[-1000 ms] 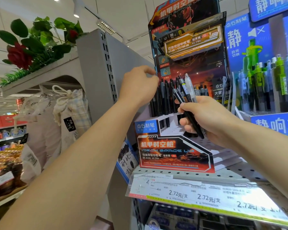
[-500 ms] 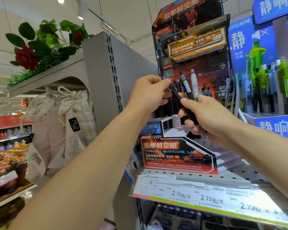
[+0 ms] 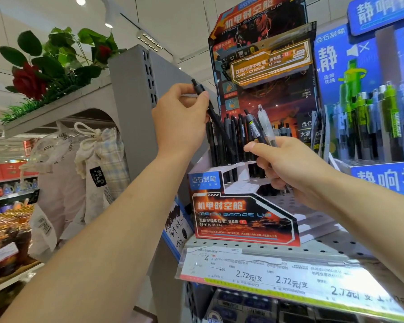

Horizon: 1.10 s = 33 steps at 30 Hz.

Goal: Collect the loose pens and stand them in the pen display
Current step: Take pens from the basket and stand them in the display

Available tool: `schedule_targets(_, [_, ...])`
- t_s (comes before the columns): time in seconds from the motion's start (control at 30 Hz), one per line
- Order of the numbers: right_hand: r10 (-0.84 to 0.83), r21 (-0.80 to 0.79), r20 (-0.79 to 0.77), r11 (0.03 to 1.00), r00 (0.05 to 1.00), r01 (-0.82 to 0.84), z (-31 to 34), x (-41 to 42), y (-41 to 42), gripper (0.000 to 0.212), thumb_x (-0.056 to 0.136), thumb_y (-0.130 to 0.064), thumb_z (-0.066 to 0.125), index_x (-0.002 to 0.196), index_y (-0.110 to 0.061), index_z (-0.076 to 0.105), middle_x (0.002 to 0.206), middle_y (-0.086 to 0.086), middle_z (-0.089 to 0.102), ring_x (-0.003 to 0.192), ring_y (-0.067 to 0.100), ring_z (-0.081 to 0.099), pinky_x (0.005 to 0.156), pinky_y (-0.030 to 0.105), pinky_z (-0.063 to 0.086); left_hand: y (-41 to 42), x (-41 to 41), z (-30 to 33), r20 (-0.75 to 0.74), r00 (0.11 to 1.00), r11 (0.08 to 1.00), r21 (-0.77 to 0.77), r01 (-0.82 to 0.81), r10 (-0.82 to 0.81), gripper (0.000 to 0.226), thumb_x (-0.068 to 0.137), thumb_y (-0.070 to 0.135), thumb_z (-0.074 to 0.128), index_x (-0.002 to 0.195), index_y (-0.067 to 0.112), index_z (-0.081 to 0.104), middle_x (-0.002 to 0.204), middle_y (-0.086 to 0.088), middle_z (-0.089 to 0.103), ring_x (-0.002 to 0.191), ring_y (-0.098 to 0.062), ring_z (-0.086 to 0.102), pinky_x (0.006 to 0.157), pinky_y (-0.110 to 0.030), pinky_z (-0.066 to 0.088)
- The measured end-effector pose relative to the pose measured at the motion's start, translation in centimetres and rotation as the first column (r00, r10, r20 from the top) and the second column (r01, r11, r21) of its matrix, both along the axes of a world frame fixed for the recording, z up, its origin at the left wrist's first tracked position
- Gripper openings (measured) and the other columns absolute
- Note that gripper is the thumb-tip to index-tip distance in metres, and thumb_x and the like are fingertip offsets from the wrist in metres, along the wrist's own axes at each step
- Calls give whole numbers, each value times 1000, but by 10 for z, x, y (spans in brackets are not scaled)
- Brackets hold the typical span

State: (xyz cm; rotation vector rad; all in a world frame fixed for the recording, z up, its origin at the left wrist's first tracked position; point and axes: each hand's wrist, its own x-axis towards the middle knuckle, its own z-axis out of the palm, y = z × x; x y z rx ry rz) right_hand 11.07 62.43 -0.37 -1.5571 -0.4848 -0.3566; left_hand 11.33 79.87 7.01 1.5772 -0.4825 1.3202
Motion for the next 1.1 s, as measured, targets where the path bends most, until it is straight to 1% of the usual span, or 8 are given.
schedule_targets(0.13, [-3, 40, -69, 999, 998, 5, 2, 3, -1, 33, 100, -49, 54, 126, -28, 58, 56, -7, 46, 38, 7, 31, 36, 22, 25, -1, 3, -8, 41, 995, 988, 121, -93, 88, 16, 90, 30, 71, 102, 34, 60, 84, 12, 69, 79, -7, 70, 74, -37, 62])
schedule_targets(0.27, [28, 75, -92, 997, 995, -21, 1, 5, 1, 42, 103, -45, 47, 142, -30, 49, 53, -7, 54, 40, 9, 33, 37, 24, 25, -3, 6, -13, 24, 993, 974, 190, -122, 120, 24, 90, 31, 71, 103, 42, 55, 80, 14, 67, 78, -7, 69, 73, -37, 62])
schedule_targets(0.37, [33, 56, -93, 998, 995, -27, 1, 4, 2, 39, 105, -42, 46, 141, -29, 50, 54, -7, 56, 42, 9, 34, 37, 24, 26, -4, 8, -9, -35, 996, 980, 185, -74, 82, 24, 90, 28, 72, 99, 43, 56, 73, 11, 69, 69, -6, 69, 64, -32, 62])
schedule_targets(0.5, [42, 61, -95, 997, 995, -37, 3, 1, 4, 30, 106, -38, 45, 131, -27, 56, 53, -7, 56, 43, 10, 33, 37, 23, 25, -2, 12, -6, -97, 990, 964, 256, -75, 103, 34, 91, 23, 72, 112, 41, 51, 67, 6, 69, 59, -4, 68, 60, -23, 60])
schedule_targets(0.7, [41, 53, -82, 998, 996, -36, 3, -1, 5, 22, 106, -34, 48, 123, -27, 59, 53, -7, 56, 42, 9, 33, 36, 22, 25, -2, 19, -3, -91, 976, 927, 340, -155, 197, 15, 94, 30, 66, 103, 37, 56, 65, 5, 69, 59, -7, 68, 67, -37, 62])
schedule_targets(0.8, [47, 59, -78, 997, 996, -43, 3, -1, 5, 19, 106, -30, 47, 118, -25, 61, 53, -7, 55, 41, 9, 33, 36, 22, 25, -7, 20, 0, -114, 961, 888, 421, -182, 251, 5, 96, 34, 59, 100, 34, 62, 69, 4, 70, 71, -15, 70, 73, -42, 61])
schedule_targets(0.97, [47, 72, -69, 997, 996, -42, 4, -2, 4, 20, 106, -26, 45, 117, -25, 62, 52, -7, 55, 42, 9, 33, 36, 22, 25, -11, 23, -1, -103, 924, 800, 542, -258, 368, 33, 95, 33, 54, 126, 31, 63, 105, -5, 73, 86, -21, 68, 82, -39, 59])
schedule_targets(1.1, [50, 66, -66, 997, 997, -45, 3, -1, 4, 20, 106, -25, 45, 116, -25, 62, 53, -8, 55, 41, 8, 35, 36, 22, 26, -8, 24, -1, -105, 906, 762, 586, -276, 409, 35, 94, 33, 56, 128, 29, 62, 106, -3, 72, 100, -20, 65, 82, -32, 53])
